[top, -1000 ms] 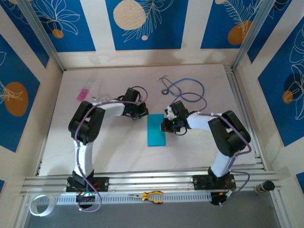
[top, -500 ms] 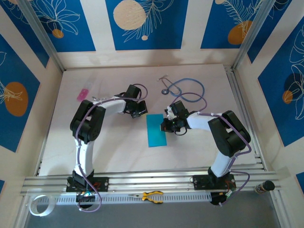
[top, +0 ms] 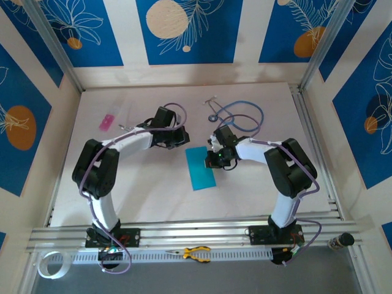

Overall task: Fold a paper plane with a square sheet of paper (pick it up from the middle)
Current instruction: First fold the square sheet of paper in half at the center of the table.

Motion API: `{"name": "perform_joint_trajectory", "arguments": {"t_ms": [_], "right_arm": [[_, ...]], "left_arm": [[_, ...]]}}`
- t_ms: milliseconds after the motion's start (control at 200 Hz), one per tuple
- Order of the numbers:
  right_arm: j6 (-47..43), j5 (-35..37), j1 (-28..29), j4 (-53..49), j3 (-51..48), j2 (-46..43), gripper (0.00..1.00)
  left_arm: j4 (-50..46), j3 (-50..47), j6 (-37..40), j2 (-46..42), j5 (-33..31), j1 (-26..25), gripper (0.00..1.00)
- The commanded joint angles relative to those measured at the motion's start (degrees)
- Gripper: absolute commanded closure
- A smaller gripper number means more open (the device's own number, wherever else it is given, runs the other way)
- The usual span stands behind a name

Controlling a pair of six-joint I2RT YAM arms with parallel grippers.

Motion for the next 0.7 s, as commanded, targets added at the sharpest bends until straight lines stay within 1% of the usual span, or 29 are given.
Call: {"name": "perform_joint_trajectory", "arguments": {"t_ms": [0,90,260,355,430,525,595,695], "right_arm": [[-2.3,5.1,-0.8,-7.9,-1.4,2.5,1.00],[-1.9,4.7,-1.3,-7.5,-2.2,1.8,1.00],[-1.5,4.4,-1.4,-7.2,-3.0,1.2,1.00],[-1.4,4.5,-1.4,-7.3,-3.0,1.3,1.00],[-1.1,4.6,-1.4,-7.3,-3.3,1.2,1.00],[-1.3,4.5,-1.3,-7.3,-3.3,1.2,1.00],[-1.3,4.5,-1.3,-7.4,-3.3,1.3,1.00],[-1.3,4.7,-1.4,-7.5,-3.3,1.3,1.00]], "left_arm": [[4.4,-4.4,-0.1,-0.7,6.5,-2.0,0.91],[7.3,-7.4,-2.3,-1.4,8.7,-3.8,0.92],[11.3,-12.0,-5.6,-1.4,10.0,-6.5,0.91],[11.4,-13.4,-5.6,-0.9,10.3,-7.8,0.92],[11.6,-15.4,-5.4,-0.7,9.1,-8.6,0.92],[11.6,-17.6,-4.8,-0.2,8.5,-8.8,0.92],[13.3,-19.6,-4.9,-0.1,8.2,-8.8,0.92],[12.4,-20.7,-3.0,0.4,7.4,-8.7,0.92]]}}
